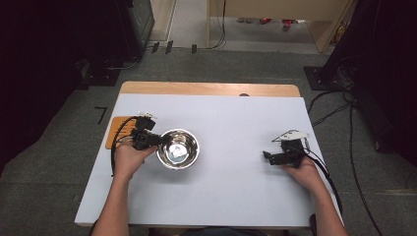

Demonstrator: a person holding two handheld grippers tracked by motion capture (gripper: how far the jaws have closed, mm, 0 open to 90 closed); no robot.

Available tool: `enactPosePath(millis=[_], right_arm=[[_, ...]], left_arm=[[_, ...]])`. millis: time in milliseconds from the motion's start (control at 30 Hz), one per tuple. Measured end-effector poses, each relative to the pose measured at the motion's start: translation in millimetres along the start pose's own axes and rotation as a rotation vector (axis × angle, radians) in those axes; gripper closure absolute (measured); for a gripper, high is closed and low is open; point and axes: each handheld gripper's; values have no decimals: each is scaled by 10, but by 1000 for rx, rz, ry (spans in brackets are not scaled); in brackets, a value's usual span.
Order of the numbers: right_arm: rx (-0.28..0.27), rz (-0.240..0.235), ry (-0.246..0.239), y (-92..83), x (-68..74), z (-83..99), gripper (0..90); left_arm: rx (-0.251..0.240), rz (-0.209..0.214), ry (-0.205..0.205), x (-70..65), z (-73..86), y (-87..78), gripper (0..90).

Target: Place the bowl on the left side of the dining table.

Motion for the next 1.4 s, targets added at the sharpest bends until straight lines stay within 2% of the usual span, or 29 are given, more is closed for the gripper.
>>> enactPosePath(millis=[300,900,1400], right_arm=[[-1,0,1,1,1,0,48],[-1,0,1,1,0,0,48],[-1,0,1,1,1,0,48]], left_arm=[[-3,-25,-19,74,16,-22,856],[-18,-31,-83,241,53,-55,856],[-23,-48,-110,339,57,-80,856]])
Point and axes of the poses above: each handheld gripper's, and its own axes: y roughly forward along the jaws, z roughly out of its underside, x roughly to its left, and after that the axes turned 5 degrees about y, right-handed
